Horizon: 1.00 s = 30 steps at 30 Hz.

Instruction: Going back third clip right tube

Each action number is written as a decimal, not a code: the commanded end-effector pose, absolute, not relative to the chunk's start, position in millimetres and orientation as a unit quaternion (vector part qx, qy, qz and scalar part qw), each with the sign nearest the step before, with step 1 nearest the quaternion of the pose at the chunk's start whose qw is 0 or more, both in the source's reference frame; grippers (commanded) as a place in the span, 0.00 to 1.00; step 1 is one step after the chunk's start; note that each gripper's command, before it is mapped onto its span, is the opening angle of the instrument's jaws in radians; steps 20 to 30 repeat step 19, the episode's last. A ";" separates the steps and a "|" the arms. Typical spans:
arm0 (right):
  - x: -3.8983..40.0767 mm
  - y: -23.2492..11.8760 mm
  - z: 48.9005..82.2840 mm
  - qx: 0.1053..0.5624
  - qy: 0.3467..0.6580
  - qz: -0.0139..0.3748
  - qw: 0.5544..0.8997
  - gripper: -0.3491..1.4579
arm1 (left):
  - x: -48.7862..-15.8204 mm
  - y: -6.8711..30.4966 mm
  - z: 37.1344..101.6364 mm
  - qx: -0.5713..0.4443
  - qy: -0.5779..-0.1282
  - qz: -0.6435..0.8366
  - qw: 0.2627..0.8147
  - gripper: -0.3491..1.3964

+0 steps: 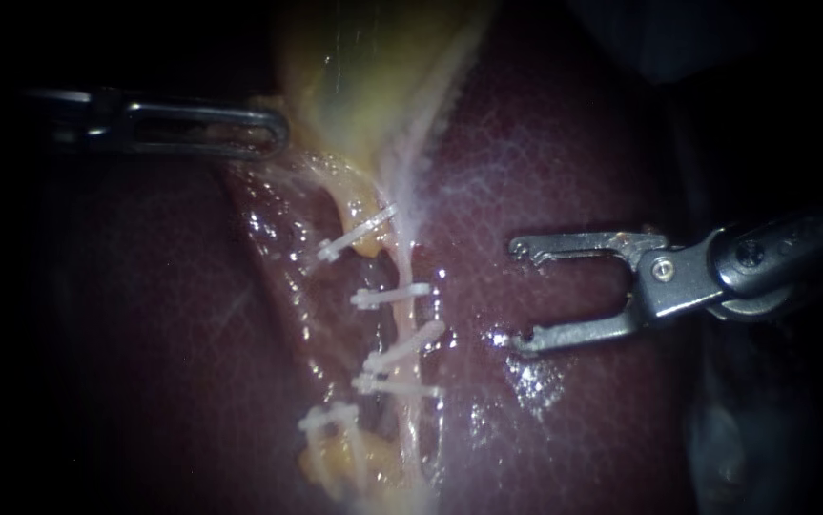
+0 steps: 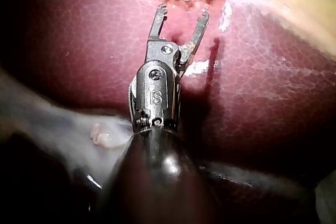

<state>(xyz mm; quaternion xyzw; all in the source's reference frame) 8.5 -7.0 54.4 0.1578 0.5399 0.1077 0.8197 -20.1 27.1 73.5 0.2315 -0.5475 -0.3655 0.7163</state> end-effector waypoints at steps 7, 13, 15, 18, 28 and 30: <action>8.3 -7.0 54.4 0.158 0.540 0.108 0.820 0.47 | -21.3 26.6 75.1 0.238 -0.543 -0.364 0.719 0.00; 8.3 -7.0 54.4 0.158 0.540 0.108 0.820 0.47 | -21.2 26.6 75.1 0.238 -0.543 -0.363 0.719 0.00; 8.3 -7.0 54.4 0.158 0.540 0.108 0.820 0.47 | -21.2 26.6 75.1 0.238 -0.543 -0.363 0.719 0.00; 8.4 -7.0 54.4 0.160 0.541 0.106 0.819 0.47 | -21.2 26.6 75.1 0.240 -0.542 -0.366 0.718 0.00; 8.4 -7.0 54.4 0.160 0.541 0.106 0.819 0.47 | -21.2 26.6 75.1 0.240 -0.542 -0.366 0.718 0.00; 8.4 -7.0 54.4 0.160 0.541 0.106 0.819 0.47 | -21.2 26.6 75.1 0.240 -0.542 -0.366 0.718 0.00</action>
